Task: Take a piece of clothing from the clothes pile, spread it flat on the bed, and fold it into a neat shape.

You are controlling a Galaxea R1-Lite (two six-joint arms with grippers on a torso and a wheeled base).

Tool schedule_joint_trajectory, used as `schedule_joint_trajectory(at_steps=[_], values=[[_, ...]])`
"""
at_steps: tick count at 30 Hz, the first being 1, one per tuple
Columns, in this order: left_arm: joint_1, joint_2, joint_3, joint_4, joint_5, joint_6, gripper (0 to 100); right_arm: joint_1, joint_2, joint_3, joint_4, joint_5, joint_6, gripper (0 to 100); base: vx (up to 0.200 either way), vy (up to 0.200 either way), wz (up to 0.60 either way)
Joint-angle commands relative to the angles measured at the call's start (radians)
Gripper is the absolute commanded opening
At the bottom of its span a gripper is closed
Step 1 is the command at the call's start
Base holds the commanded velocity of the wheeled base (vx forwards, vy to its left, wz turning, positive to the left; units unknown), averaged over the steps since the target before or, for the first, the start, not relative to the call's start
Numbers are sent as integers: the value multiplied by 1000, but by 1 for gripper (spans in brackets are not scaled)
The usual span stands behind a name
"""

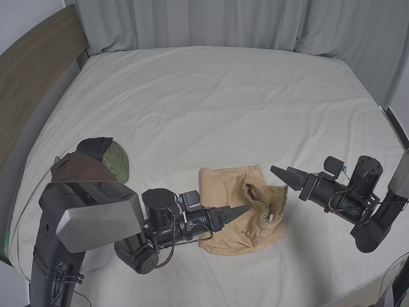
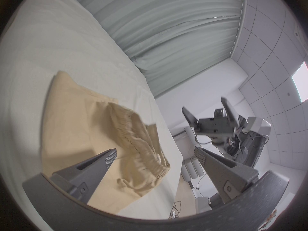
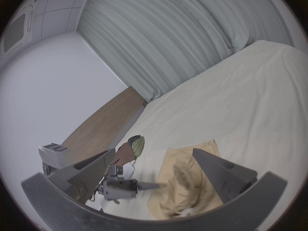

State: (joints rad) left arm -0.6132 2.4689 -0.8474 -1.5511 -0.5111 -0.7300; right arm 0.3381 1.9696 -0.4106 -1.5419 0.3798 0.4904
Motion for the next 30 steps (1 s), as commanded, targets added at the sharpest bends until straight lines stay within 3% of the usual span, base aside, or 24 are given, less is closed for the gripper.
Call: schedule_joint_trajectory(at_steps=[1,10,13,15,19,30], values=[[41,-50,14,-1,29,1,100,25,38,47,0,16,-1,100,0,0,0],[153,-200,125,-1,20,29,100,73,91,133,0,18,-4,100,0,0,0],[182,-232,189,-1,17,132,100,71,127,161,0,18,-7,100,0,0,0],[224,-237,226,-1,-1,270,100,71,161,179,0,18,-7,100,0,0,0],[308,-240,265,-1,-93,431,100,70,212,205,0,28,-15,100,0,0,0],[377,-249,294,-3,-133,491,100,45,356,223,-3,27,-93,100,0,0,0]])
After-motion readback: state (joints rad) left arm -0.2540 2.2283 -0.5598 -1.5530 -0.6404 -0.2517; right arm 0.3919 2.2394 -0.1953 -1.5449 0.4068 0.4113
